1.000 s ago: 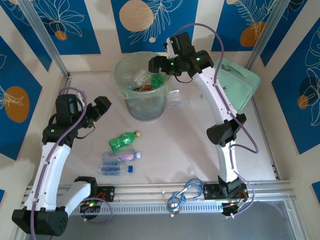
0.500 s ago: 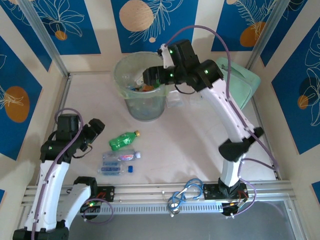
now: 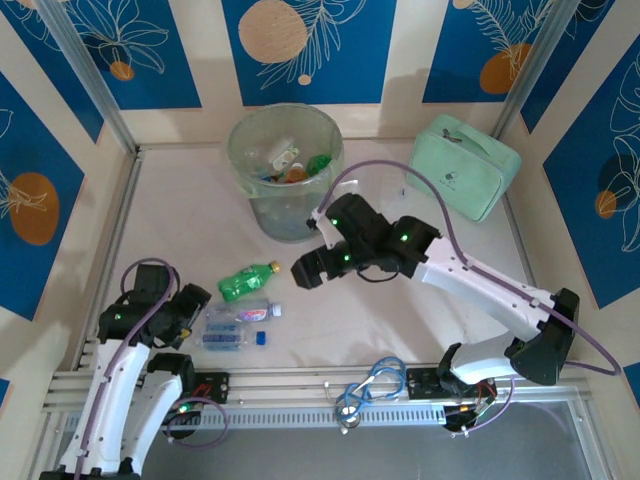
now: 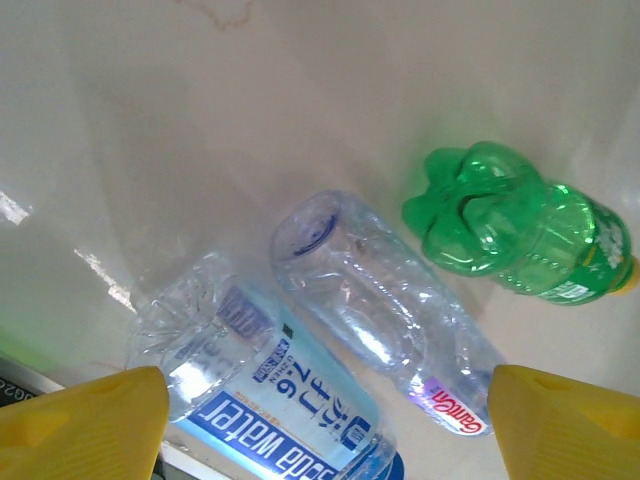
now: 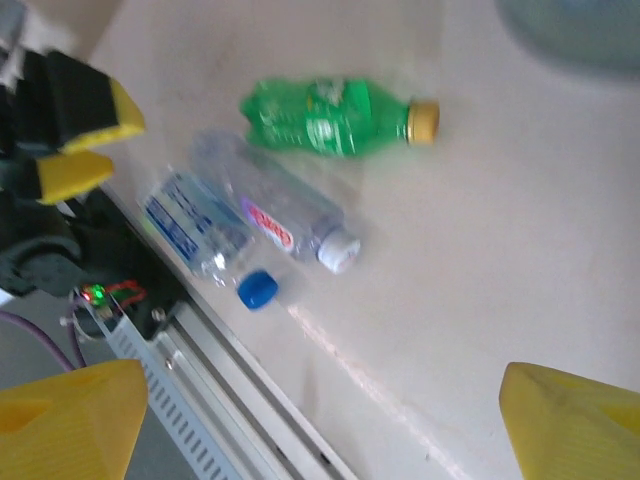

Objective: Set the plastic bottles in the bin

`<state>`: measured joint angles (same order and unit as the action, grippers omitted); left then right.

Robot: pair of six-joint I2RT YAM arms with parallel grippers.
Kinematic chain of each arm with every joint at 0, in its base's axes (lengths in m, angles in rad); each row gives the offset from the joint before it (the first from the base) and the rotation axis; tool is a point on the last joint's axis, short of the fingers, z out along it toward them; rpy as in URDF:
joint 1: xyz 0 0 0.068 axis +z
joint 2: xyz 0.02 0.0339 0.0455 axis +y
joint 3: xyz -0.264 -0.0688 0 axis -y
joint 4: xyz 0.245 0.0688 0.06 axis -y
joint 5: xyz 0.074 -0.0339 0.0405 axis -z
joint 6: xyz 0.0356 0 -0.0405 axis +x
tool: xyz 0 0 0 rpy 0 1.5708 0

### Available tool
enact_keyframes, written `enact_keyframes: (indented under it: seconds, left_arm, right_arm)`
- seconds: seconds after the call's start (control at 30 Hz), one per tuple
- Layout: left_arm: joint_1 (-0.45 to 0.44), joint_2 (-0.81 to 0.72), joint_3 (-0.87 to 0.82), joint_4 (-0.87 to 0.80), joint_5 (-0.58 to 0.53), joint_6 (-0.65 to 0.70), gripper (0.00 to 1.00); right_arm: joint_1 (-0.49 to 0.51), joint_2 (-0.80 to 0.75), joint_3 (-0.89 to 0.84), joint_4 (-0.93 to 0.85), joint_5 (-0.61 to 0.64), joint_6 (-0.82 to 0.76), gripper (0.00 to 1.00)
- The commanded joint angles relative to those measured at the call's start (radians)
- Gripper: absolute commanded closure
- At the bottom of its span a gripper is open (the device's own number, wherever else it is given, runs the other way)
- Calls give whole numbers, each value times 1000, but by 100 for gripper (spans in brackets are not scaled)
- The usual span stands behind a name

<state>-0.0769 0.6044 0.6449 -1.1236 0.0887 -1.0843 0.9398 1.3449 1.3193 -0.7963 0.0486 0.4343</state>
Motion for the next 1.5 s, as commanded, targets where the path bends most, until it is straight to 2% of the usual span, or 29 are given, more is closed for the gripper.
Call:
enact_keyframes:
  seconds: [0.0,0.2,0.37,0.5,0.8,1.07,1.23,1.33,1.47]
  left_arm:
    - [-1,13,-14,-44,8,-28,15]
    - [-1,-9,-13,-136,-28,-71,12]
    - [-15,-23,-76,-134,45,-157,19]
    - [-42,12,-87,-111,64,-185,21]
    - [-184,159,-125,96,79,-294,20]
    - [-273,342,-99,384,71,-366,20]
    - [-328,500,-29,520,40,-352,22]
    - [-349,560,36,532,10,-315,22]
    - [-351,613,133,461,-20,-211,21]
  right_arm:
    - [39,-9,-26,48,-33,3,7]
    - [70,66,-11,62,2,-6,7]
    - [66,104,10,80,30,-11,8]
    - [48,112,8,93,34,0,8]
    - [-12,100,-2,100,24,14,8]
    - [-54,88,-2,97,7,16,8]
    - [-61,83,-9,100,-5,18,8]
    - [-61,76,-29,110,-43,17,8]
    - [-59,95,-52,120,-88,7,8]
